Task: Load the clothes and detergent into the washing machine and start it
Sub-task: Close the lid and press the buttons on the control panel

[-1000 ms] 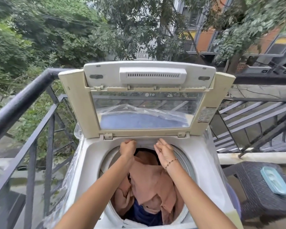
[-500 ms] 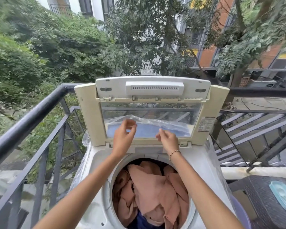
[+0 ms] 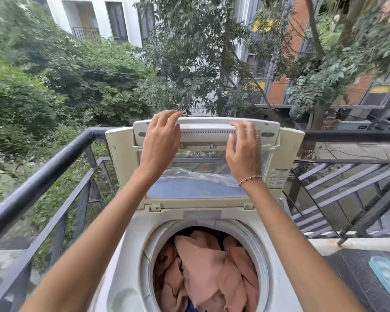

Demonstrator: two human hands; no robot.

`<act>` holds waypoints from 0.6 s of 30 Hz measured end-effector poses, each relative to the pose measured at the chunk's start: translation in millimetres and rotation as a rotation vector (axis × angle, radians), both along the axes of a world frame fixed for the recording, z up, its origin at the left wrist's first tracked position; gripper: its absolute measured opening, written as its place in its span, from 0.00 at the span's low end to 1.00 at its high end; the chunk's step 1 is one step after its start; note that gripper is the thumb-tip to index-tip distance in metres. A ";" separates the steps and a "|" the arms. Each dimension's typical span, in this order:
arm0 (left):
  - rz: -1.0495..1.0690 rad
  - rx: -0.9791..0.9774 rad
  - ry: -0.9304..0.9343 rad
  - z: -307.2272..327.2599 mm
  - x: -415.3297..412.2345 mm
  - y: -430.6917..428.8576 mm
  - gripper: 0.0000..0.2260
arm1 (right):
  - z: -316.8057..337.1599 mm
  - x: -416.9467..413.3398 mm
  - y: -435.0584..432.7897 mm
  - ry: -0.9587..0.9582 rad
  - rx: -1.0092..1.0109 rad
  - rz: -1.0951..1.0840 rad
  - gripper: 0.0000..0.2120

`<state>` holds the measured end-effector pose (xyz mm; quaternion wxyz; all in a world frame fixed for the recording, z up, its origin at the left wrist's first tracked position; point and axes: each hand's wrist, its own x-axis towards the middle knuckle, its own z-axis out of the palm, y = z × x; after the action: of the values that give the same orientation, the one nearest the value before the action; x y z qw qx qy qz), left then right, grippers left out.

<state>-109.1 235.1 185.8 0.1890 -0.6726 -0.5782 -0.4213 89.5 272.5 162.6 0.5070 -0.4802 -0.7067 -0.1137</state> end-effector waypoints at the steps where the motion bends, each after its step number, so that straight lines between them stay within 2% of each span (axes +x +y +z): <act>1: 0.007 -0.029 0.004 0.7 -1.1 2.4 0.16 | 4.5 3.0 4.2 -0.010 -0.009 -0.010 0.14; 5: 0.024 -0.126 -0.053 -1.5 -2.5 7.3 0.17 | 15.9 9.2 17.6 -0.027 -0.079 -0.010 0.17; 9: 0.027 -0.154 -0.096 -2.2 -1.7 8.9 0.18 | 19.4 8.5 23.4 -0.040 -0.269 0.075 0.20; 11: 0.026 -0.150 -0.096 1.7 -2.6 9.4 0.17 | 23.3 10.5 21.9 -0.052 -0.293 0.088 0.22; 18: 0.003 -0.091 -0.059 11.8 -8.2 -10.6 0.14 | 43.2 22.2 1.7 -0.296 -0.392 -0.058 0.18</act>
<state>-117.3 224.5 197.7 0.1414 -0.6670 -0.6031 -0.4139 111.7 274.3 205.8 0.2918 -0.5676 -0.7677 -0.0581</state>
